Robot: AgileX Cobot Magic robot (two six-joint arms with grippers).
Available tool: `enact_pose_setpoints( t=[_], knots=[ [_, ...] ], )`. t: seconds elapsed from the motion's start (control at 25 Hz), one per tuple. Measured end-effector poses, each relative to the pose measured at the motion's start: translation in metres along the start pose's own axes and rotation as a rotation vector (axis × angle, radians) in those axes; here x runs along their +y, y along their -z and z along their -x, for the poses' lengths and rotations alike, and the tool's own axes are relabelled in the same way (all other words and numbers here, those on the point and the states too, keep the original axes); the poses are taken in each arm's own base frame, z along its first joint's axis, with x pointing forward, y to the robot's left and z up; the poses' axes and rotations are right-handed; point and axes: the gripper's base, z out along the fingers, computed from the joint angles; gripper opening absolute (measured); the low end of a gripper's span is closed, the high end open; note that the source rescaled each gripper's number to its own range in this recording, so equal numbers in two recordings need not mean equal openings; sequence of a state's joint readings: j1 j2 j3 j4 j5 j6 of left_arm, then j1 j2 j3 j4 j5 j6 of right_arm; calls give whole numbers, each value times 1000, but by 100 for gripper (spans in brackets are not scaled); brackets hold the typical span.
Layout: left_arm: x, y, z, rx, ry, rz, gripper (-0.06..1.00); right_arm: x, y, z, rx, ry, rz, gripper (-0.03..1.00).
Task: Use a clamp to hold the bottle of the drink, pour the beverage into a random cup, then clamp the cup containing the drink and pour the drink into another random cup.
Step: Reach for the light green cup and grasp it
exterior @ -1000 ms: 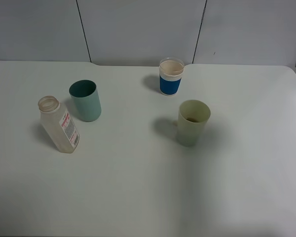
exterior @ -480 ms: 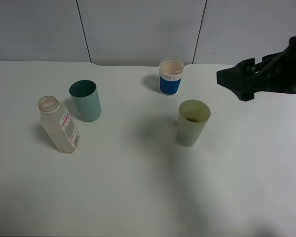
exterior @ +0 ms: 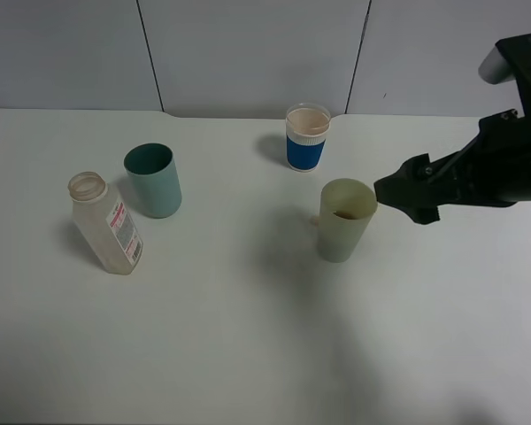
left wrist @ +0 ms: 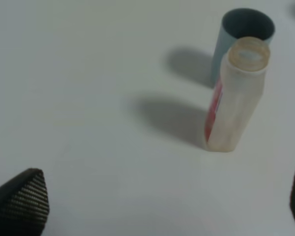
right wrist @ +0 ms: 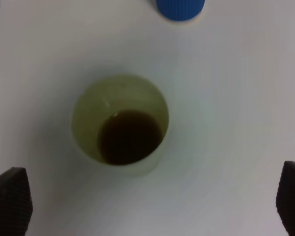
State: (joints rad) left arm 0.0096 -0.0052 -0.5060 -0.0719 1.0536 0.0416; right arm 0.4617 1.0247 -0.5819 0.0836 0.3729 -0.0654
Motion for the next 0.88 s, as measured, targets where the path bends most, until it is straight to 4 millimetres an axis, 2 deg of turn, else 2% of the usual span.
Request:
enact_pose_setpoints(
  t=[0.2, 0.6, 0.76, 0.88],
  knots=[
    [0, 0, 0, 0, 0, 0, 100, 0, -8, -8, 94, -5, 5, 100],
    [0, 0, 0, 0, 0, 0, 100, -2, -41, -24, 285, 3, -6, 100],
    [0, 0, 0, 0, 0, 0, 100, -4, -57, -36, 310, 29, -17, 100],
    [0, 0, 0, 0, 0, 0, 100, -5, -64, -43, 263, 42, -22, 100]
  ],
)
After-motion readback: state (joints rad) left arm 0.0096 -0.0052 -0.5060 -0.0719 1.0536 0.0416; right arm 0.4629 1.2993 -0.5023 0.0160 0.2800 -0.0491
